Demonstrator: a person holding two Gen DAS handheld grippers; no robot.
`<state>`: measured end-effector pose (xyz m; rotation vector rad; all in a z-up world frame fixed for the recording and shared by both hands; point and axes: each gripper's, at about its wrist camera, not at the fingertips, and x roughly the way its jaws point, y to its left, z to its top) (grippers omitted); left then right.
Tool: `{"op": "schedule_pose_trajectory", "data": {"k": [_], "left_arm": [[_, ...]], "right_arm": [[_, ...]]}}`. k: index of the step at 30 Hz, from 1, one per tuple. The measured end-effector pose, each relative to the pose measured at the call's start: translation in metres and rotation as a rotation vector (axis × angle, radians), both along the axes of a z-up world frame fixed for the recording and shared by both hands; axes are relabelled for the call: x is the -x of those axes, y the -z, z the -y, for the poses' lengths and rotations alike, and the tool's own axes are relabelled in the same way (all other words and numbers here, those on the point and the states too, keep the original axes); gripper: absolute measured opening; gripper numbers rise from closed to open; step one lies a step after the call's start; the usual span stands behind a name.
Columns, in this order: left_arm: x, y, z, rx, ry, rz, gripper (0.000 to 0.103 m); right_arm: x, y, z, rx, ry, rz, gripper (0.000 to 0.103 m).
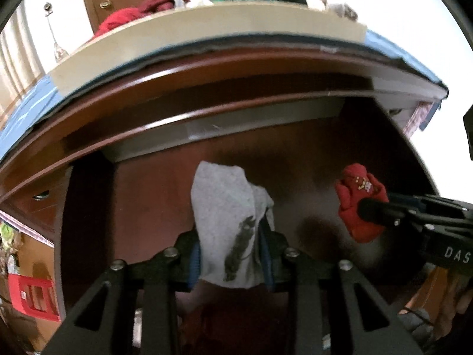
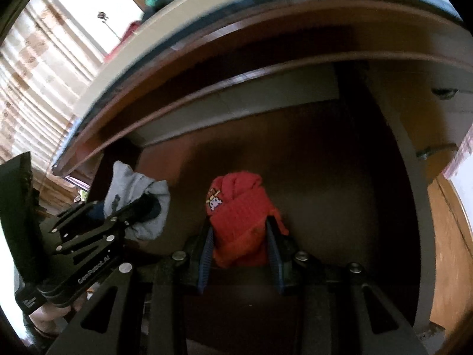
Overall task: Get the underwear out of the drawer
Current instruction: 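Lift the red and grey socks out of the drawer up over the tray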
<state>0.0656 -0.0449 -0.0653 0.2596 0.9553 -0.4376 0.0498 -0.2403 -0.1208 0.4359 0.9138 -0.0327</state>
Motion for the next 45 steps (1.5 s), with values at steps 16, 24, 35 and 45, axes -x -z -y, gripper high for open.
{"op": "schedule_pose_trajectory", "data": {"k": [16,24,35,45], "left_arm": [[0.019,-0.026,-0.025,0.064,-0.044,0.070,0.031],[0.031,-0.031,-0.033,0.079,-0.062,0.081,0.031],[0.048,-0.048,-0.038,0.086,-0.064,0.122,0.031],[0.058,-0.064,-0.048,0.120,-0.078,0.160,0.031]], "right_arm": [[0.018,-0.031,-0.022,0.036,-0.055,0.111,0.036],[0.025,-0.038,-0.033,0.040,-0.082,0.137,0.036],[0.039,-0.054,-0.042,0.059,-0.102,0.199,0.036],[0.050,-0.070,-0.052,0.099,-0.111,0.258,0.036]]}}
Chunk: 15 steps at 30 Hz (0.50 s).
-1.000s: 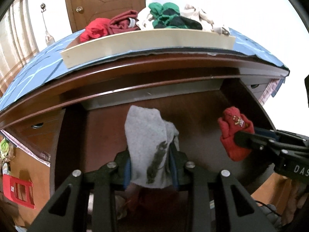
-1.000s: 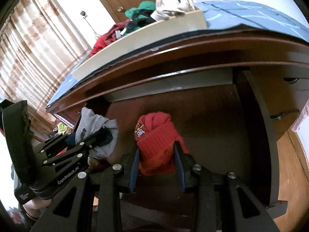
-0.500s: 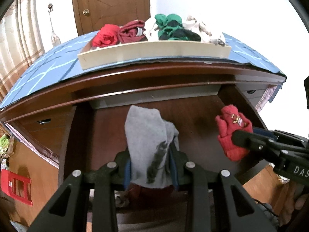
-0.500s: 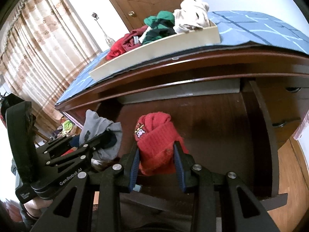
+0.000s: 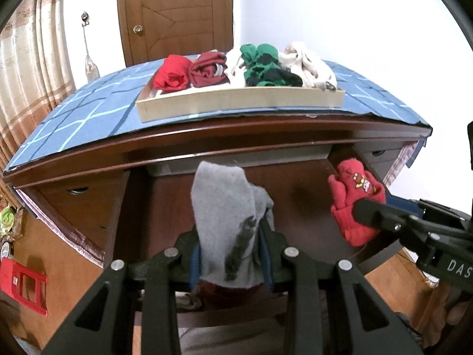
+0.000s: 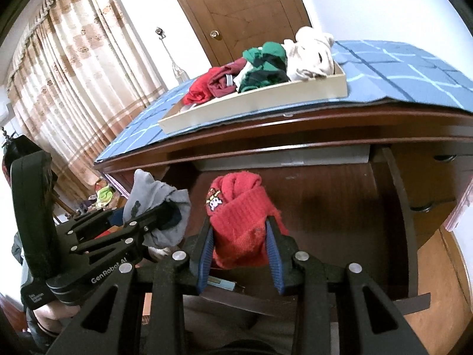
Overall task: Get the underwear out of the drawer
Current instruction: 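Lift the red and grey socks out of the drawer up over the tray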
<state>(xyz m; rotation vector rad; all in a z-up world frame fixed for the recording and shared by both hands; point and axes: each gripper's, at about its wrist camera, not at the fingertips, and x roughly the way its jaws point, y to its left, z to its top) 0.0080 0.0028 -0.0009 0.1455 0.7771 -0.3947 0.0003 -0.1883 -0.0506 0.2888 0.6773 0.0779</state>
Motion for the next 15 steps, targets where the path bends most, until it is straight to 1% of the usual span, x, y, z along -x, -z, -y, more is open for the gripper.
{"op": "schedule_pose_trajectory", "data": {"k": [4,15], "left_arm": [[-0.001,-0.002,-0.002,0.006,-0.005,0.000,0.031],[-0.001,-0.016,-0.008,0.038,-0.012,0.026,0.031]], "right_arm": [[0.001,-0.008,-0.004,0.016,-0.002,0.028,0.036],[-0.001,-0.016,-0.008,0.013,-0.009,0.053,0.036]]}}
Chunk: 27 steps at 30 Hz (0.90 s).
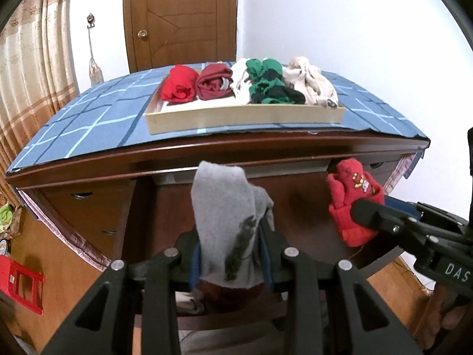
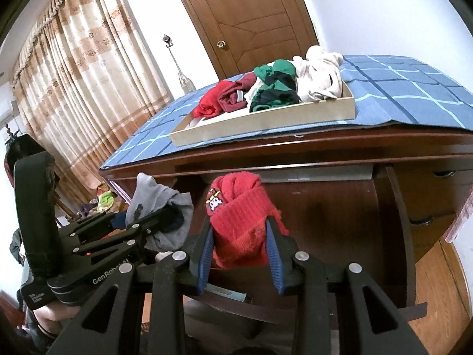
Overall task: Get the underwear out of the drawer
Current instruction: 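Lift the red and grey socks out of the drawer up over the tray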
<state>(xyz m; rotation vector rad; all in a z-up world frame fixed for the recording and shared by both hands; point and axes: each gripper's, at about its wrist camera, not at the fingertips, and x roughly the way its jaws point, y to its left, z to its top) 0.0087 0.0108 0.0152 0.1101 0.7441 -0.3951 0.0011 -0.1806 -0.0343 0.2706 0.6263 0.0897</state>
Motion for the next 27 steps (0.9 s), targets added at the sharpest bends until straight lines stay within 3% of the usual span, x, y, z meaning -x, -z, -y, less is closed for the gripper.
{"op": "schedule_pose_trajectory", "data": {"k": [27], "left_arm": [[-0.019,-0.038,-0.011,0.050,-0.035,0.083,0.031]], "right_arm": [[-0.024,-0.039,-0.015,-0.025,-0.050,0.097,0.036]]}}
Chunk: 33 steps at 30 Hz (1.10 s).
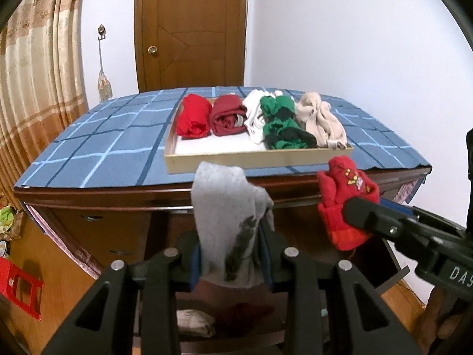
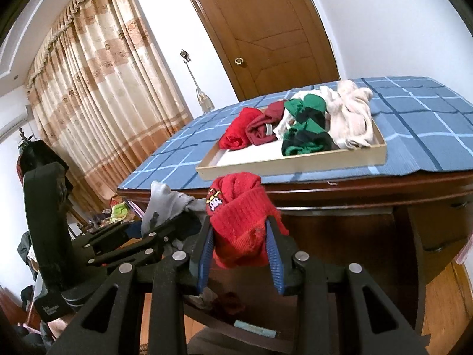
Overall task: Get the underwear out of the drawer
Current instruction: 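Lift the red and grey socks out of the drawer up over the tray, then lower both socks into the white tray and open both tools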
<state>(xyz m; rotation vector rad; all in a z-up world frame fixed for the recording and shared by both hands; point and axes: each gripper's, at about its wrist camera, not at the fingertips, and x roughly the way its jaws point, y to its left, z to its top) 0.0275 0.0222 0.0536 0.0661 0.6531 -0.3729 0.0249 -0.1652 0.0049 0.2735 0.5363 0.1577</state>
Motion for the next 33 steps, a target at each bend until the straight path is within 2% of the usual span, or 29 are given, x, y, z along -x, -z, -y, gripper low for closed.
{"op": "schedule_pose_trajectory", "data": {"k": [16,22,33], "left_arm": [[-0.028,-0.009,0.009,0.013,-0.006,0.022,0.031],[-0.046,-0.006,0.012,0.018,-0.017,0.008,0.031],[-0.081,-0.015,0.016,0.029,-0.032,0.032,0.031]], "right_arm": [[-0.034,-0.010,0.001,-0.005,0.003,0.024,0.036],[-0.049,-0.008,0.004,-0.008,0.018,0.022,0.036],[-0.081,-0.016,0.011,0.010,0.046,0.039,0.036]]}}
